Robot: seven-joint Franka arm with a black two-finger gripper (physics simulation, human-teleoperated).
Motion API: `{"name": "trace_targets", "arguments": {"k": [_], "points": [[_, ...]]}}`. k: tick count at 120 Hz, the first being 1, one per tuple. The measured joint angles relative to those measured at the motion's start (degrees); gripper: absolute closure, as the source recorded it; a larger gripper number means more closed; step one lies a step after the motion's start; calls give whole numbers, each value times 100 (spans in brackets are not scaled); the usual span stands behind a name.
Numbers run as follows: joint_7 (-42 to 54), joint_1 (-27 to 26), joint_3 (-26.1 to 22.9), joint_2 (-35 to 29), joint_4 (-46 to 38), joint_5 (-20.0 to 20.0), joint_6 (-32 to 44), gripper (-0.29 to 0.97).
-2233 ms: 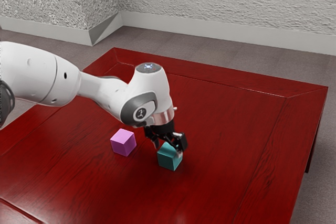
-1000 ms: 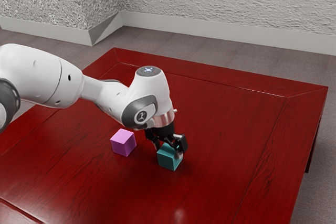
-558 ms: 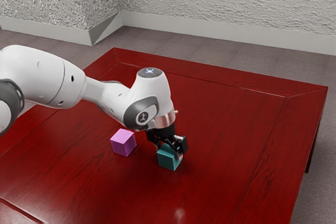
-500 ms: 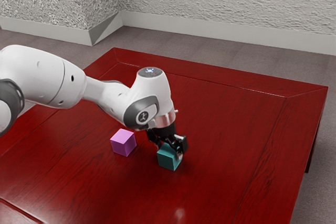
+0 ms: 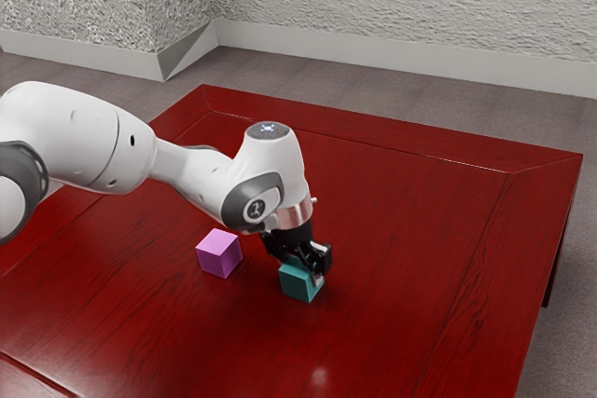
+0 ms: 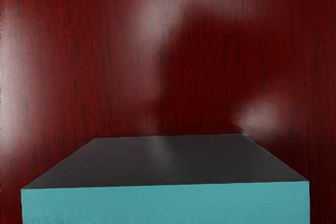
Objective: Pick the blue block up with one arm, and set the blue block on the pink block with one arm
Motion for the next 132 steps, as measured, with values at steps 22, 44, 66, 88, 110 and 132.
{"name": "trace_targets", "arguments": {"k": [22,44,66,88,110,132], "points": [[1,0,0,-9,6,-14,7,29],[2,-1,77,-206,-1,-27,-38,30],[2,-1,342,-691,-64,-19,-283,30],[2,5,509,-1354,-487,-12,-545,30],[2,16,861,-1791,-926,-11,-645,30],[2,97,979,-1781,-952,-10,-559,30]]}}
